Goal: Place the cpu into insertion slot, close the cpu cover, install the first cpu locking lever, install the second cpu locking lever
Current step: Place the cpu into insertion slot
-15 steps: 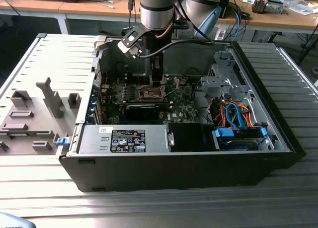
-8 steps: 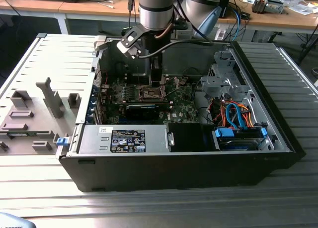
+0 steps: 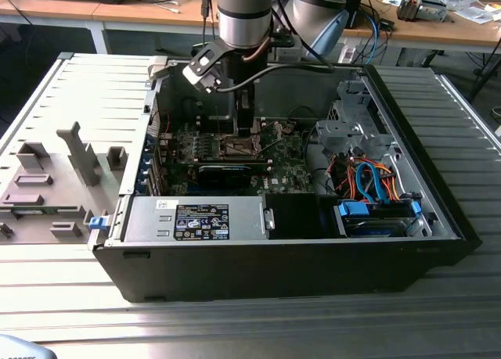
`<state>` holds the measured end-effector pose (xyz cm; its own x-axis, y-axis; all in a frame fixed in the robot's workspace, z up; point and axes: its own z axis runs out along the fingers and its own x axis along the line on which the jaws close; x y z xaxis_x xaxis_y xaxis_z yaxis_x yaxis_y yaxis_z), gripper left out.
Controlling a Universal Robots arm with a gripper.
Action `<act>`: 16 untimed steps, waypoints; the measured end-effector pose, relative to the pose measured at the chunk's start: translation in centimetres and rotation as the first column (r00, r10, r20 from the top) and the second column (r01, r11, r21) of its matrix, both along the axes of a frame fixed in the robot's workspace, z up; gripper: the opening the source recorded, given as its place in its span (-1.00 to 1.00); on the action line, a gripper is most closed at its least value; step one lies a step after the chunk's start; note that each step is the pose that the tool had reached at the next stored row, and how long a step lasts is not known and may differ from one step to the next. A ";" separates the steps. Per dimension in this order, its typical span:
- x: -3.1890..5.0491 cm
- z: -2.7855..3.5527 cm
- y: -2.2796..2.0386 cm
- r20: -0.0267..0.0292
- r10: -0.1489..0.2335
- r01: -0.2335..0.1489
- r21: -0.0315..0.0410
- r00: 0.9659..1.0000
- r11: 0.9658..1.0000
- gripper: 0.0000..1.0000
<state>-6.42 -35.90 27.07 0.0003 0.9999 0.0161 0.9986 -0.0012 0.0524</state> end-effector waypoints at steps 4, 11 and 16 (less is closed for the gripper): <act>-0.10 -0.08 0.00 0.000 0.000 0.000 0.000 1.000 1.000 0.08; -0.19 -0.40 0.00 0.000 0.000 0.000 0.000 1.000 1.000 0.08; -0.27 -0.61 0.02 0.000 0.000 0.000 0.000 1.000 1.000 0.08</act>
